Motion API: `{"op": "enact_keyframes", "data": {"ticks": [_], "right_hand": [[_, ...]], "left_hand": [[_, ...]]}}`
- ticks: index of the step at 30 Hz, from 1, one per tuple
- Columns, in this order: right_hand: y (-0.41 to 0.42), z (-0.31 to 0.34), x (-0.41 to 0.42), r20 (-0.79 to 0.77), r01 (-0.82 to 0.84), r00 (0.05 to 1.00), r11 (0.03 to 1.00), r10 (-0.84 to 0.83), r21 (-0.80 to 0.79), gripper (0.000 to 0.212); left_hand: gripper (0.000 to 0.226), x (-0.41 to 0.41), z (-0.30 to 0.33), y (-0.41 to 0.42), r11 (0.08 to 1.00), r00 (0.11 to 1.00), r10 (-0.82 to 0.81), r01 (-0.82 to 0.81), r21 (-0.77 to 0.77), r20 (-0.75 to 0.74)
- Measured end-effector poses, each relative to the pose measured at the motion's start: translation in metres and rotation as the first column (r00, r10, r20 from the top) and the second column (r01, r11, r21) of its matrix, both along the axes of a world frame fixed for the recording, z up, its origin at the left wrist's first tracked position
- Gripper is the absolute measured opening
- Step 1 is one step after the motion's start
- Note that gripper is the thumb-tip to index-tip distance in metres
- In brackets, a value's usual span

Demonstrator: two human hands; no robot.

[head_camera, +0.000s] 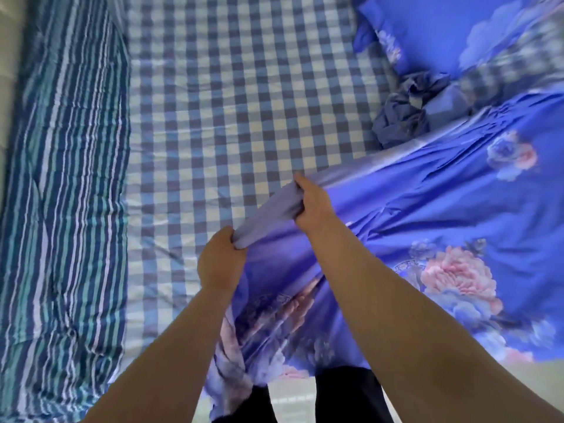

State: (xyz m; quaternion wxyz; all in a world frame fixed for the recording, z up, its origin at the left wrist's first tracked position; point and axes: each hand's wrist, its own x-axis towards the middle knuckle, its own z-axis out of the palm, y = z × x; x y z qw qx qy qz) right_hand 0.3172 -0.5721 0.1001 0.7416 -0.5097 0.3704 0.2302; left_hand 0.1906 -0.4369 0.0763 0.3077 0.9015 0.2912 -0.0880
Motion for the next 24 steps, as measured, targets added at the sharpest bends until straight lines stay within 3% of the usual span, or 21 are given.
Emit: {"op": "enact_keyframes", "data": {"ticks": [2,7,10,11,13,14,15,16,17,19,21,24], "right_hand": [[0.033,0.018,0.003,0.027,-0.151,0.987,0.97,0.159,-0.191,0.02],[0.146,0.062,-0.015,0.118,-0.358,0.866,0.766,0.487,-0.535,0.037],[0.224,0.068,-0.036,0.159,-0.401,0.831,0.773,0.533,-0.492,0.045],[0.25,0.069,-0.043,0.177,-0.407,0.836,0.804,0.519,-0.434,0.04],[0.292,0.073,-0.055,0.197,-0.418,0.85,0.853,0.489,-0.313,0.03],[0.315,0.075,-0.062,0.199,-0.443,0.841,0.851,0.503,-0.282,0.03],[0.332,0.075,-0.065,0.196,-0.478,0.82,0.831,0.539,-0.285,0.033],[0.349,0.074,-0.069,0.206,-0.514,0.788,0.804,0.58,-0.298,0.035],[0.367,0.072,-0.072,0.212,-0.552,0.752,0.772,0.624,-0.316,0.036],[0.4,0.065,-0.077,0.225,-0.609,0.68,0.708,0.698,-0.357,0.035],[0.43,0.057,-0.083,0.227,-0.644,0.634,0.667,0.74,-0.376,0.035],[0.472,0.044,-0.093,0.208,-0.669,0.649,0.679,0.732,-0.304,0.028]], "left_hand": [[0.012,-0.011,0.005,0.031,0.999,0.998,0.034,-0.033,-0.023,0.051],[0.026,-0.072,0.002,0.139,0.94,0.943,0.329,-0.332,-0.076,-0.052],[0.027,-0.123,-0.005,0.205,0.804,0.824,0.551,-0.566,-0.181,-0.131],[0.03,-0.139,-0.003,0.223,0.734,0.774,0.609,-0.633,-0.246,-0.173],[0.033,-0.169,0.0,0.252,0.681,0.729,0.617,-0.683,-0.264,-0.297],[0.033,-0.181,0.005,0.267,0.705,0.733,0.575,-0.669,-0.236,-0.363],[0.033,-0.194,0.0,0.278,0.842,0.781,0.446,-0.532,-0.09,-0.437],[0.033,-0.207,-0.005,0.291,0.867,0.792,0.442,-0.498,-0.026,-0.42],[0.033,-0.215,-0.006,0.307,0.751,0.715,0.591,-0.657,-0.068,-0.372],[0.032,-0.236,-0.005,0.335,0.51,0.581,0.764,-0.81,-0.288,-0.279],[0.034,-0.252,0.004,0.357,0.464,0.518,0.839,-0.84,-0.282,-0.164],[0.012,-0.271,0.007,0.396,0.563,0.563,0.826,-0.819,-0.111,0.027]]}}
